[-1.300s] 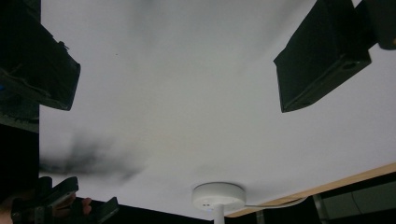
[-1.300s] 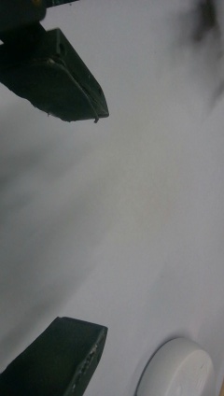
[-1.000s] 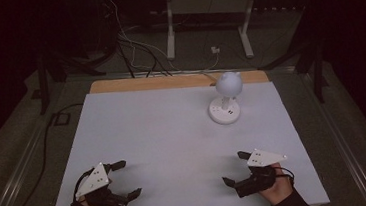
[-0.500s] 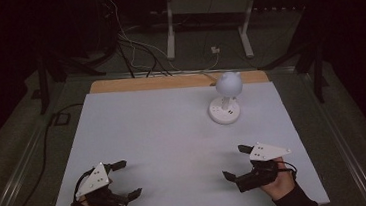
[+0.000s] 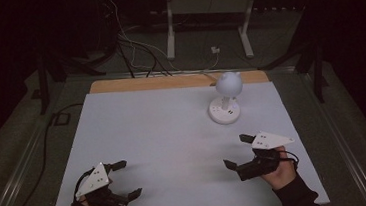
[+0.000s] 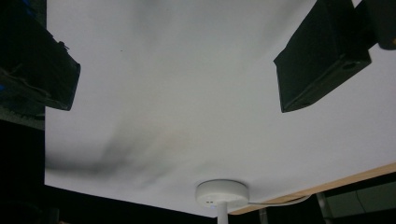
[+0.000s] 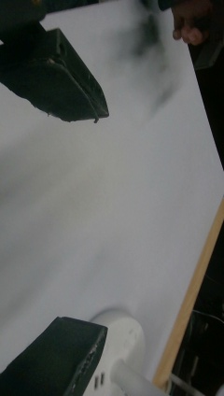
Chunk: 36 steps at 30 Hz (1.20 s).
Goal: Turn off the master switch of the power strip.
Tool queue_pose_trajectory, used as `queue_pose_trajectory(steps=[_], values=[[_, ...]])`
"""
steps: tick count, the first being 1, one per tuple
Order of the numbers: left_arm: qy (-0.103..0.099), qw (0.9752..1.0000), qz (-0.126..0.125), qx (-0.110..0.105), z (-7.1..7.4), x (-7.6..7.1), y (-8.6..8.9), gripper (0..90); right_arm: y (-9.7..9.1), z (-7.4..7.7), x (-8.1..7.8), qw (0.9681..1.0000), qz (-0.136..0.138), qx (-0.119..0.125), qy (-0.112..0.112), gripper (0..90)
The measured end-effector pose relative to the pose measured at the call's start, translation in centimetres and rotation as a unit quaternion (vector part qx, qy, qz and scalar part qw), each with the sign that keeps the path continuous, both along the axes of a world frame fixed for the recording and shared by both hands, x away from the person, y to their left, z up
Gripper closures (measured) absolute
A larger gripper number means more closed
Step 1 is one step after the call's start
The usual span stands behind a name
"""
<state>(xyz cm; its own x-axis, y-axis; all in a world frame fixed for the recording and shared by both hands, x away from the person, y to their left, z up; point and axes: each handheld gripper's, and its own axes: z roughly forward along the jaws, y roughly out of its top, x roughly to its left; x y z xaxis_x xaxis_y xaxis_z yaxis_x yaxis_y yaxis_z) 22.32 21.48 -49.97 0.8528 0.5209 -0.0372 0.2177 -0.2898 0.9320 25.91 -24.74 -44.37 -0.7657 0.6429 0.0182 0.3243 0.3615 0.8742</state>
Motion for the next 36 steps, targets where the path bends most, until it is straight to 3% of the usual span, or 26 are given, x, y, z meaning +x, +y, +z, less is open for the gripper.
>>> queue_pose_trajectory(steps=[12,36], values=[[0.001,1.0000,0.000,0.000,0.0,0.0,0.0,0.4,-0.5,1.3,1.5,0.9998,-0.011,0.002,-0.018,0.0],[0.001,1.0000,0.000,0.000,0.0,0.0,0.0,0.4,-3.0,3.4,5.4,0.9971,-0.065,0.007,-0.040,0.0]])
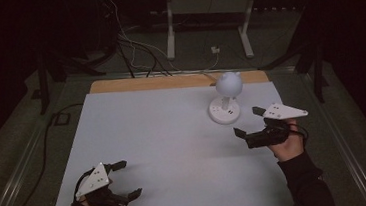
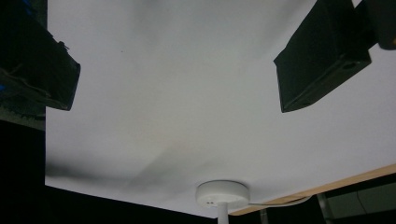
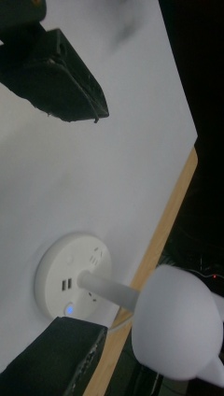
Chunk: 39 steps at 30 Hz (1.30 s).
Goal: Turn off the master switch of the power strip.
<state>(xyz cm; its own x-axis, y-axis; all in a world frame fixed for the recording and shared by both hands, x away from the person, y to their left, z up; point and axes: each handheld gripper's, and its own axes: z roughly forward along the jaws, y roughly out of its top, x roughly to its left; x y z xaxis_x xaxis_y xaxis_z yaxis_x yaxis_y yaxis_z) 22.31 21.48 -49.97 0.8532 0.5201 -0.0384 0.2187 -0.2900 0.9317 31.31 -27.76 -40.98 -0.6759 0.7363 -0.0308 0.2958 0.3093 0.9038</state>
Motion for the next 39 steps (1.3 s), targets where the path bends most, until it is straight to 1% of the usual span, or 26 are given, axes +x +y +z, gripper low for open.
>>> queue_pose_trajectory(steps=[2,5,6,8,11,12,14,17,20,24,26,28,30,32,33,36,38,39], values=[[0.000,1.0000,0.000,-0.005,0.0,0.0,0.0,0.4,-0.3,0.1,0.4,1.0000,-0.003,0.004,0.000,0.0],[0.001,1.0000,0.000,-0.002,0.0,0.0,0.0,0.4,-0.6,0.1,1.0,0.9999,-0.011,0.004,0.003,0.0],[0.001,1.0000,0.000,-0.002,0.0,0.0,0.0,0.4,-0.6,0.1,1.0,0.9999,-0.011,0.004,0.003,0.0],[0.002,1.0000,0.001,-0.005,0.0,0.0,0.0,0.4,-0.9,0.0,1.7,0.9998,-0.019,0.004,0.006,0.0],[0.001,1.0000,0.001,-0.002,0.0,0.0,0.0,0.4,-1.2,-0.2,2.5,0.9996,-0.027,0.008,0.009,0.0],[0.002,1.0000,0.000,-0.002,0.0,0.0,0.0,0.4,-1.2,-0.2,2.5,0.9996,-0.027,0.008,0.009,0.0],[0.001,1.0000,0.002,-0.002,0.0,0.0,0.0,0.4,-1.4,-0.5,3.3,0.9993,-0.034,0.008,0.013,0.0],[0.001,1.0000,0.003,-0.001,0.0,0.0,0.1,0.4,-1.5,-1.0,4.0,0.9990,-0.041,0.009,0.018,0.0],[0.001,1.0000,0.003,-0.004,0.0,0.1,0.1,0.4,-1.5,-1.4,4.7,0.9986,-0.048,0.005,0.020,0.0],[0.001,1.0000,0.003,-0.002,0.0,0.0,0.0,0.4,-1.8,-1.8,5.6,0.9980,-0.058,0.005,0.025,0.0],[0.001,1.0000,0.004,-0.002,0.0,0.1,0.0,0.4,-1.9,-2.0,6.0,0.9976,-0.061,0.011,0.030,0.0],[0.001,1.0000,0.004,-0.004,0.0,0.1,0.1,0.4,-1.9,-2.1,6.1,0.9974,-0.064,0.010,0.030,0.0],[0.001,1.0000,0.004,-0.003,0.0,0.1,0.1,0.4,-2.1,-2.4,6.6,0.9972,-0.066,0.017,0.029,0.0],[0.002,1.0000,0.004,-0.006,0.0,0.1,0.1,0.4,-2.1,-2.6,6.8,0.9971,-0.067,0.018,0.032,0.0],[0.002,1.0000,0.003,-0.004,0.0,0.1,0.1,0.4,-2.2,-2.9,7.2,0.9967,-0.072,0.016,0.035,0.0],[0.001,1.0000,0.003,-0.003,0.0,0.0,0.1,0.4,-2.3,-3.1,7.6,0.9962,-0.076,0.019,0.037,0.0],[0.003,1.0000,0.004,-0.004,0.0,0.1,0.1,0.4,-2.4,-3.5,8.2,0.9956,-0.077,0.027,0.046,0.0],[0.003,1.0000,0.004,-0.004,0.0,0.1,0.1,0.4,-2.4,-3.7,8.4,0.9953,-0.082,0.027,0.045,0.0]])
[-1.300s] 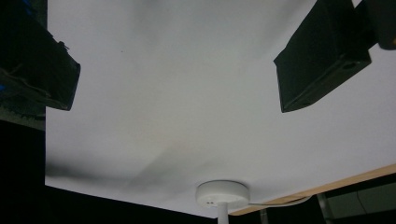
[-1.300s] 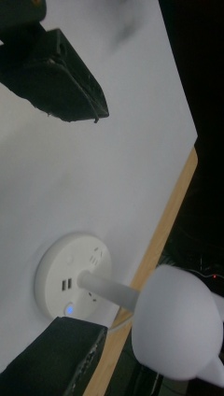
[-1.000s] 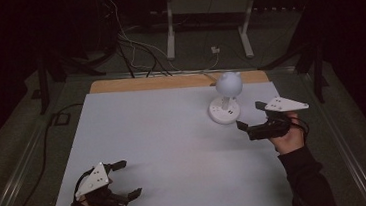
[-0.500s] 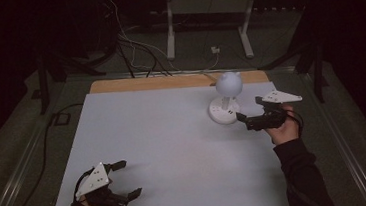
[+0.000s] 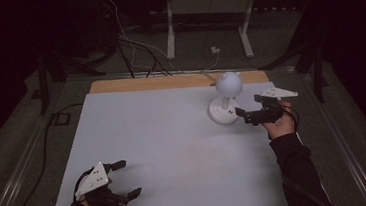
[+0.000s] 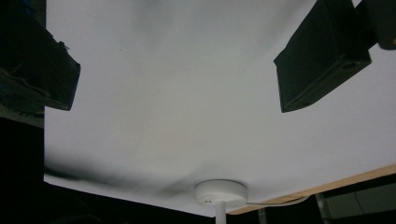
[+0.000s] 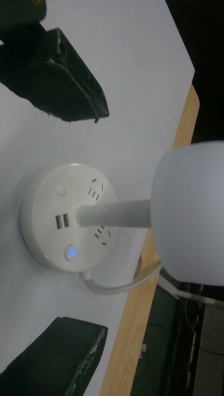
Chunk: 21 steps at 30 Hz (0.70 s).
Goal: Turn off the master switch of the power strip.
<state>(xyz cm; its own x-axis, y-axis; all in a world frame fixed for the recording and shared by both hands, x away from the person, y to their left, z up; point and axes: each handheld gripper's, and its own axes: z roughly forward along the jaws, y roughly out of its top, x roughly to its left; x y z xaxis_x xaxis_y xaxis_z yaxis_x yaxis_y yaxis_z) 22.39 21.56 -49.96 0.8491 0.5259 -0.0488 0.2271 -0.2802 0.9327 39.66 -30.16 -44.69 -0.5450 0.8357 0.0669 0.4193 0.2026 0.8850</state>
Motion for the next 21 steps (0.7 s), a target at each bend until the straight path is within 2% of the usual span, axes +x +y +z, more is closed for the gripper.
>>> queue_pose_trajectory(steps=[4,7,9,11,13,20,21], values=[[-0.001,1.0000,-0.001,-0.001,0.0,0.0,0.0,0.4,0.0,-0.6,0.5,0.9998,-0.020,0.005,0.001,0.0],[0.000,1.0000,-0.001,0.000,0.0,0.0,0.0,0.4,-0.2,-1.3,1.3,0.9989,-0.041,0.013,0.016,0.0],[0.000,1.0000,-0.001,0.000,0.0,0.0,0.0,0.4,-0.2,-1.6,1.5,0.9981,-0.054,0.013,0.027,7.0],[0.000,1.0000,-0.001,-0.002,0.0,0.0,0.0,0.4,-0.2,-1.9,1.8,0.9972,-0.064,0.022,0.033,7.4],[0.000,1.0000,-0.001,-0.001,0.0,0.0,0.0,0.4,-0.2,-2.0,2.0,0.9962,-0.074,0.029,0.035,13.1],[-0.001,1.0000,-0.001,-0.001,0.0,0.0,0.0,0.4,0.1,-2.4,2.6,0.9944,-0.094,0.030,0.036,24.0],[-0.001,1.0000,-0.001,-0.002,0.0,0.0,0.0,0.4,0.1,-2.5,2.6,0.9941,-0.100,0.030,0.031,26.0]])
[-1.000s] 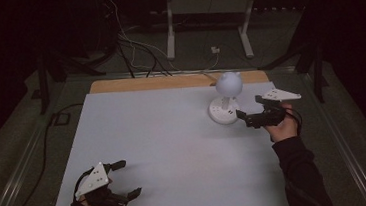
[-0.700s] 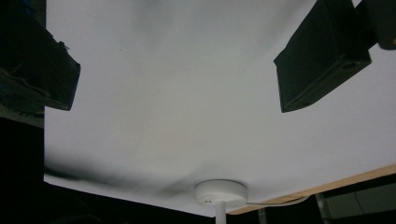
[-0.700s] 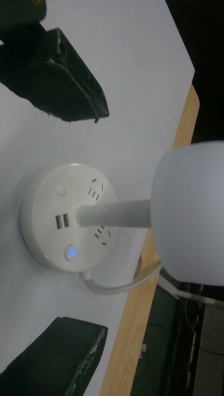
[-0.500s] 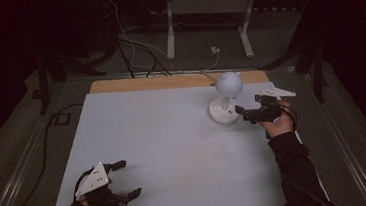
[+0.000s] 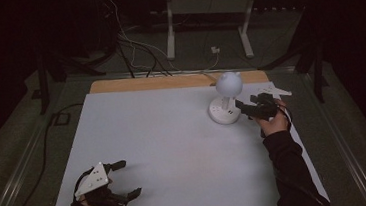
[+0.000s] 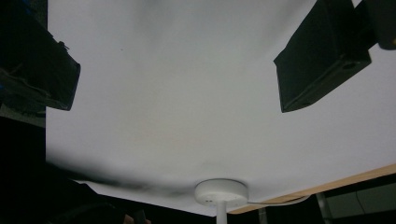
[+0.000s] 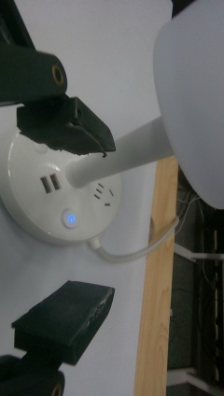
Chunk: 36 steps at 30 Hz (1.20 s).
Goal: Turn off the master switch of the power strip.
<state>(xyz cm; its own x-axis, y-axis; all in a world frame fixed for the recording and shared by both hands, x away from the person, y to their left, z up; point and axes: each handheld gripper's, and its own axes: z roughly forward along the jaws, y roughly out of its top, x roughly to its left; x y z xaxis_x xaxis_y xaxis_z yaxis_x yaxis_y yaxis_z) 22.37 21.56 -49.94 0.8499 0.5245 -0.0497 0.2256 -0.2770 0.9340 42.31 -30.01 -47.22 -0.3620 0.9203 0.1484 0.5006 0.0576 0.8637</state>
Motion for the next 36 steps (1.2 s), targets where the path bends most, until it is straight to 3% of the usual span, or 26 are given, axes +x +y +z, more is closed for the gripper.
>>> queue_pose_trajectory(steps=[9,16,20,29,34,36], values=[[-0.002,1.0000,0.002,-0.002,0.0,0.0,0.1,0.4,0.4,-0.7,0.6,0.9996,-0.023,-0.016,0.003,53.0],[-0.001,1.0000,0.001,0.000,0.0,0.0,0.0,0.4,0.6,-1.4,1.3,0.9990,-0.035,-0.023,0.015,64.9],[0.000,1.0000,-0.001,0.002,0.0,0.0,0.0,0.4,0.6,-1.9,1.6,0.9989,-0.035,-0.016,0.025,69.7],[-0.001,1.0000,-0.001,0.002,0.0,0.0,0.0,0.4,0.7,-2.9,2.0,0.9993,-0.027,0.003,0.027,76.1],[-0.001,1.0000,-0.001,0.002,0.0,0.0,0.0,0.4,0.9,-3.4,2.1,0.9987,-0.039,-0.002,0.032,88.8],[-0.003,1.0000,0.001,0.004,0.0,0.0,0.0,0.4,0.8,-3.5,2.2,0.9985,-0.040,0.003,0.036,90.0]])
